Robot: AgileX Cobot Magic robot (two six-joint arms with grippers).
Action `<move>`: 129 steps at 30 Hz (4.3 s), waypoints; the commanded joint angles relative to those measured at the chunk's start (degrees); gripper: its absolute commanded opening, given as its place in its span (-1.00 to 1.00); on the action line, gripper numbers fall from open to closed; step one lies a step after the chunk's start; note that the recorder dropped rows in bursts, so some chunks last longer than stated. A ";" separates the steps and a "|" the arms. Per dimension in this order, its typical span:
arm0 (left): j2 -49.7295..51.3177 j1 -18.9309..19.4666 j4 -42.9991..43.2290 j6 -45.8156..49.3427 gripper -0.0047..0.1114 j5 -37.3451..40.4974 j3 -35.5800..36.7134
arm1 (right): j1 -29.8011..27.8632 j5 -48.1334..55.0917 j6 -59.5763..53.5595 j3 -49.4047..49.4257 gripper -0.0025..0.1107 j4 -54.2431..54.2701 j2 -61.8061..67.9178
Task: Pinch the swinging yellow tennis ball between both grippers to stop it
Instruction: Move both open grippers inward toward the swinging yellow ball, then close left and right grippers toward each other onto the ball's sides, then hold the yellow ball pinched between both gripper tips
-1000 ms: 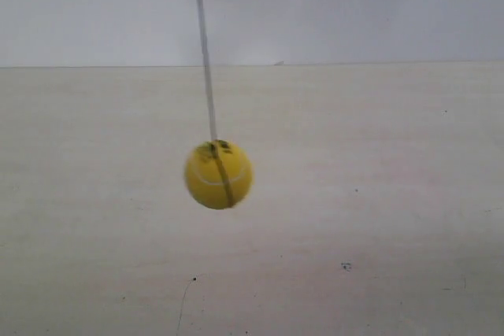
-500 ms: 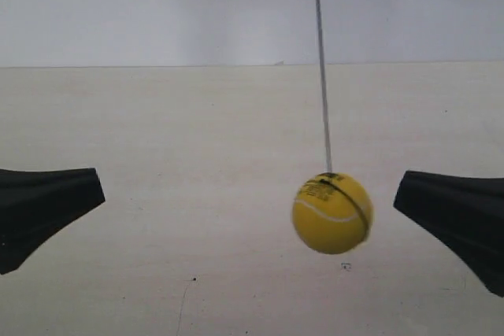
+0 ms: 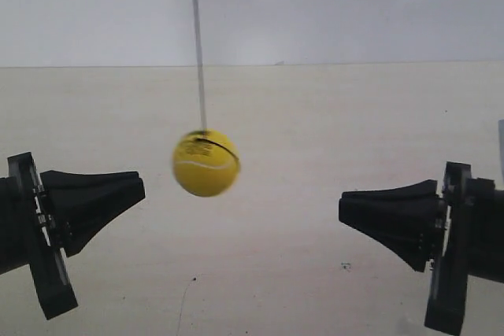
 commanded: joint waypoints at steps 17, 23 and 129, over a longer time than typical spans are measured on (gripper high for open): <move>0.25 -0.38 1.19 1.32 -0.84 -0.66 -0.24 | 15.78 5.68 -10.52 -4.47 -0.96 14.18 3.04; 0.25 -0.38 1.19 1.32 -0.84 -0.66 -0.24 | 16.05 8.42 -11.11 -5.29 -0.96 16.16 3.04; 6.64 -16.16 3.78 1.88 -0.84 -0.66 -8.30 | 16.05 3.87 -5.19 -5.29 -0.96 6.42 3.04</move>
